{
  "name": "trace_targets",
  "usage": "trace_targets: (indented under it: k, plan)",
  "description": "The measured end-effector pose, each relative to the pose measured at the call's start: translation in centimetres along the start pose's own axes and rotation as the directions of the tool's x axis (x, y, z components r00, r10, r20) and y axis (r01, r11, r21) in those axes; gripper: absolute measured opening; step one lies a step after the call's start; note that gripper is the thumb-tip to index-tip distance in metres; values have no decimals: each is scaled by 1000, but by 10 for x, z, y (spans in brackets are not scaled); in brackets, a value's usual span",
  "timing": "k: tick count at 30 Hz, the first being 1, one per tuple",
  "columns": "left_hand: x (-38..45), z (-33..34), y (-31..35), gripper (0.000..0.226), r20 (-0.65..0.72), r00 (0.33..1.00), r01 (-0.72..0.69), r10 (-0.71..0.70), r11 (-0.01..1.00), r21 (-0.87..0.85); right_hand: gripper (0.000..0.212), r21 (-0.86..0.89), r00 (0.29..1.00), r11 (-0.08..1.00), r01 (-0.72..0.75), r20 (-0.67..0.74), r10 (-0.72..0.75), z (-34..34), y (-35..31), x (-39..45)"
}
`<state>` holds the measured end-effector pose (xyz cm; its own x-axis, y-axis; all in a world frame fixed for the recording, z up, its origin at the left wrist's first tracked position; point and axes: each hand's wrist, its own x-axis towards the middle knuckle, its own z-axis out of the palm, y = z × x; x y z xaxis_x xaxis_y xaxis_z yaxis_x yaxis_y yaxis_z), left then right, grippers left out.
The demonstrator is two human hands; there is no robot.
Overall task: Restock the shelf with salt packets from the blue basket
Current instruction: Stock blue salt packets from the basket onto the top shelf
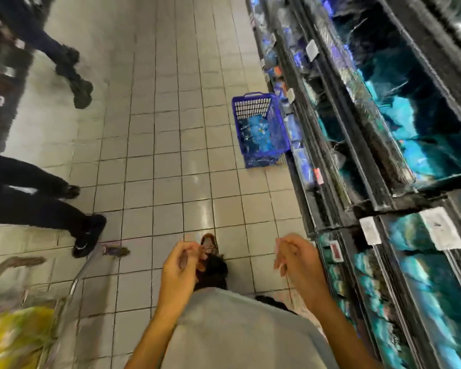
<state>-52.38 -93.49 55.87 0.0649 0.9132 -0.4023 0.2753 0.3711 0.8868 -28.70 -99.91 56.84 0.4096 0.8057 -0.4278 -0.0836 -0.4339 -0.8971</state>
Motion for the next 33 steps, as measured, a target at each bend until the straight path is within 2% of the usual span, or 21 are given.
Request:
trace_targets:
  k: [7, 9, 12, 20, 23, 26, 29, 33]
  plan:
    - [106, -85, 4, 12, -137, 988, 69, -71, 997, -19, 37, -69, 1000, 998, -1, 31, 3, 77, -73, 124]
    - [137, -98, 12, 12, -145, 986, 80, -83, 997, -20, 35, -94, 1000, 996, 10, 29, -7, 96, -89, 150]
    - [189, -104, 31, 14, -82, 993, 85, -86, 996, -10, 30, -131, 999, 991, 40, 28, -37, 115, -104, 183]
    - [323, -78, 114, 19, 107, 993, 45, -48, 999, 24, 27, -129, 984, 991, -47, -175, 24, 106, -110, 216]
    - [379, -58, 145, 18, 133, 990, 43, -48, 998, 39, 25, -59, 978, 993, -98, -192, 85, 95, -112, 238]
    - [428, -38, 173, 19, 152, 988, 29, -38, 998, 58, 37, 12, 965, 980, -200, -171, 199, 87, -114, 280]
    - [470, -18, 195, 17, 155, 987, 40, -50, 997, 62, 29, -105, 962, 983, -150, -245, 121, 88, -115, 334]
    - [514, 7, 221, 18, 112, 988, 92, -104, 989, 113, 24, -47, 975, 990, -135, -185, 124, 83, -144, 417]
